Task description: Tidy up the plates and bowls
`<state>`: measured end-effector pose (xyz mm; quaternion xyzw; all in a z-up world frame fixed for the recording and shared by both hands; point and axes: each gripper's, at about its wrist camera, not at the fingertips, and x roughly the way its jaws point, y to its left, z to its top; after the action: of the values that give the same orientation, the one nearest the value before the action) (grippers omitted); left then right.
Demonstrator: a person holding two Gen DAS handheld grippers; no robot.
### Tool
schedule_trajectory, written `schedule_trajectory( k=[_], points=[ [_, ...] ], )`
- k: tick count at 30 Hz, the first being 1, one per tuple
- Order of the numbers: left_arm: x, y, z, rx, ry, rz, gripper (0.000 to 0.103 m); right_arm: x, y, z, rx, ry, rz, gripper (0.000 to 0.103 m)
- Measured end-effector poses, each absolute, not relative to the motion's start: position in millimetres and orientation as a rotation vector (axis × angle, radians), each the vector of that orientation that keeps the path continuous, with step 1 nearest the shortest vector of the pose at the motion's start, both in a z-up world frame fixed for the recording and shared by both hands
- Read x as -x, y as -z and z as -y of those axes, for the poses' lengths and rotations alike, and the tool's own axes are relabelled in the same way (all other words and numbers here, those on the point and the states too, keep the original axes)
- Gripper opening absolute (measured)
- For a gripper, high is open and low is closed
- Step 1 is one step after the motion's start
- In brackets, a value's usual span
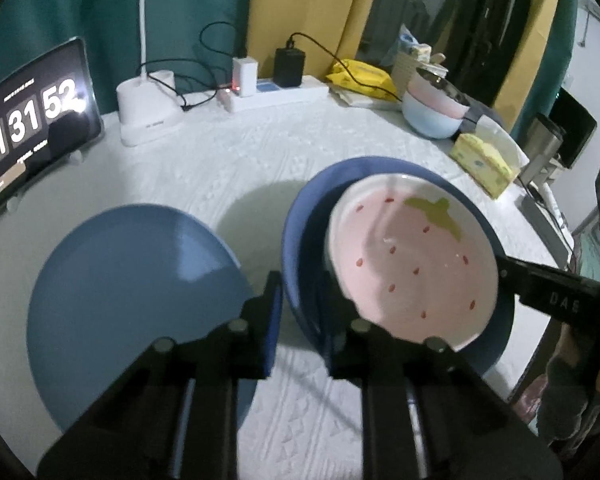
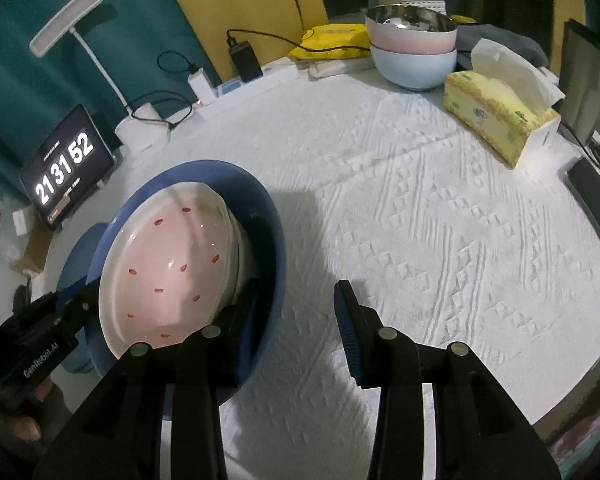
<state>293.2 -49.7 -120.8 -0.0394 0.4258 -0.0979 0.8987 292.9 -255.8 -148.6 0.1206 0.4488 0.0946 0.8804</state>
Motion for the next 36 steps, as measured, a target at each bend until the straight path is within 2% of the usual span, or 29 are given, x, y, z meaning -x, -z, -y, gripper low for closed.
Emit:
schedule_trajectory(
  k=[2, 4, 5, 36],
  points=[
    [-293.6, 120.4, 49.8, 0.08, 0.204, -0.881, 0.014, -291.3, 148.7, 255.7, -0.282, -0.199, -0.924, 0.03],
    [-293.5, 120.4, 48.7, 0.084, 0.202, -0.879, 0.013, -287.4, 146.0, 248.1, -0.254, -0.206, -0.901, 0.016],
    [-293.4, 120.7, 48.5, 0.085, 0.2, -0.879, 0.013, -285.8, 144.5, 243.4, -0.233, -0.205, -0.893, 0.012],
    [-285.2, 111.8, 57.6, 0.072, 0.216, -0.84, 0.012, -275.8, 135.5, 254.2, -0.282, -0.15, -0.857, 0.011]
  ],
)
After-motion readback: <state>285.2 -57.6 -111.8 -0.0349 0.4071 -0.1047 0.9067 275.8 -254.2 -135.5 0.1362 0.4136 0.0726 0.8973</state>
